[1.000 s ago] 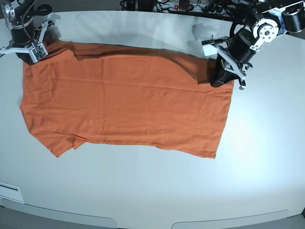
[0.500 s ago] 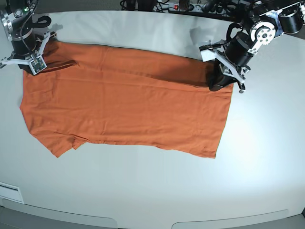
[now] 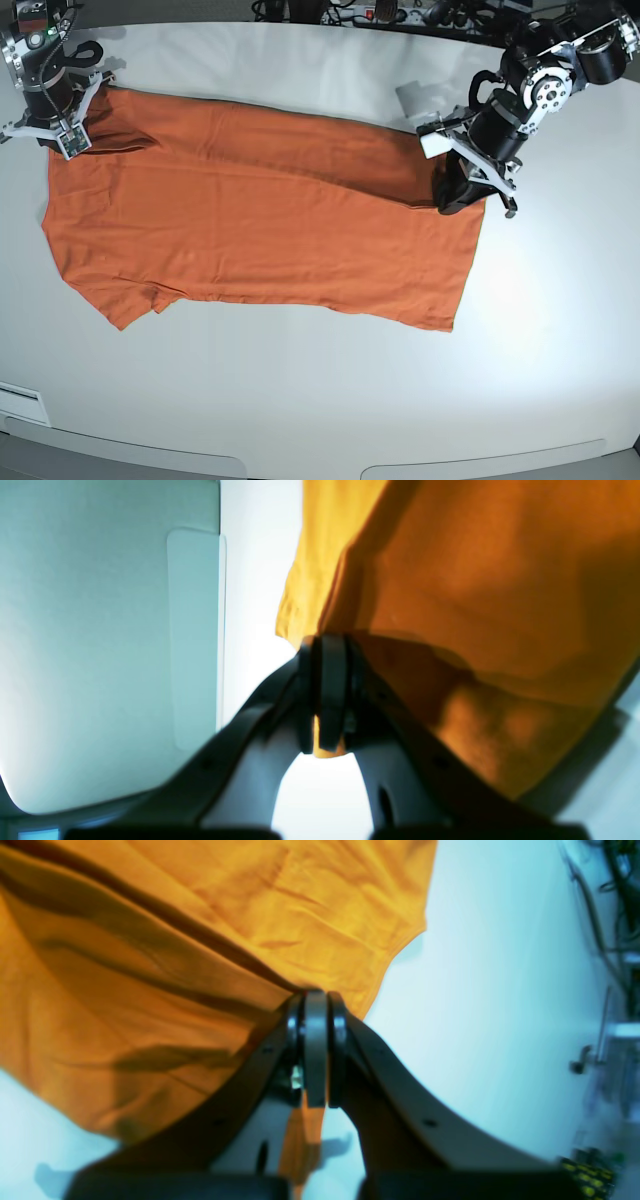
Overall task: Fold the T-shirt properly
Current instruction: 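Adjust grips on the shirt's shoulder edge and pull it flat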
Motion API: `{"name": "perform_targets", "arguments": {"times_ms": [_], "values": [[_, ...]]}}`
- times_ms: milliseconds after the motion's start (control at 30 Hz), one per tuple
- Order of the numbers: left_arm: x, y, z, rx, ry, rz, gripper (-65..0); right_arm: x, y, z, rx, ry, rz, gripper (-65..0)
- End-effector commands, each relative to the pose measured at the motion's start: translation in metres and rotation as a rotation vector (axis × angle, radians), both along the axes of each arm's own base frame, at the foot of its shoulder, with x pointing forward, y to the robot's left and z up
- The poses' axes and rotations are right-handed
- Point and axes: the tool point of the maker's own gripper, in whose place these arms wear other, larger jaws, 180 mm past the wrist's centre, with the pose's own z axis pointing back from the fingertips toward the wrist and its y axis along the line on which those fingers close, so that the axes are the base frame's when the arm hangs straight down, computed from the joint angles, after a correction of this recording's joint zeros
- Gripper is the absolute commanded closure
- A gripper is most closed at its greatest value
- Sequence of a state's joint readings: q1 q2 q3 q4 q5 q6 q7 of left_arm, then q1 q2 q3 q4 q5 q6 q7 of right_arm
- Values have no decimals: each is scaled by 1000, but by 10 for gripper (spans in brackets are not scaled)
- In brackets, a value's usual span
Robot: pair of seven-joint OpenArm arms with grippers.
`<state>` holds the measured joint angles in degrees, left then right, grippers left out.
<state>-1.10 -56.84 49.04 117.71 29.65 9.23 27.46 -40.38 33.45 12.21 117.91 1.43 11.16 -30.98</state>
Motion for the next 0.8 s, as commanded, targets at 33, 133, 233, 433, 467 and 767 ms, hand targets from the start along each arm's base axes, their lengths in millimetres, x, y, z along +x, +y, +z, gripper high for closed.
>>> {"name": "perform_targets", "arguments": {"times_ms": [33,133,233,433,467,767], "values": [[6,1,7,-8,-29,-17,0,6,-1,6,0,-23,16,0],[5,4,-1,-26,3,-4,0,6,-1,6,0,-22,18,0],[4,-2,-6,-84,34,3,0,9,-2,9,19,-50,-6,-3],[22,7,23,-225,-109,141,-275,13,-2,21,14,-91,-32,-310],[22,8,24,-230,-114,147,-248,14,1,24,17,-101,-26,-305],[16,7,8,-182,-34,132,0,16,13,42,66,-142,-56,0]]}}
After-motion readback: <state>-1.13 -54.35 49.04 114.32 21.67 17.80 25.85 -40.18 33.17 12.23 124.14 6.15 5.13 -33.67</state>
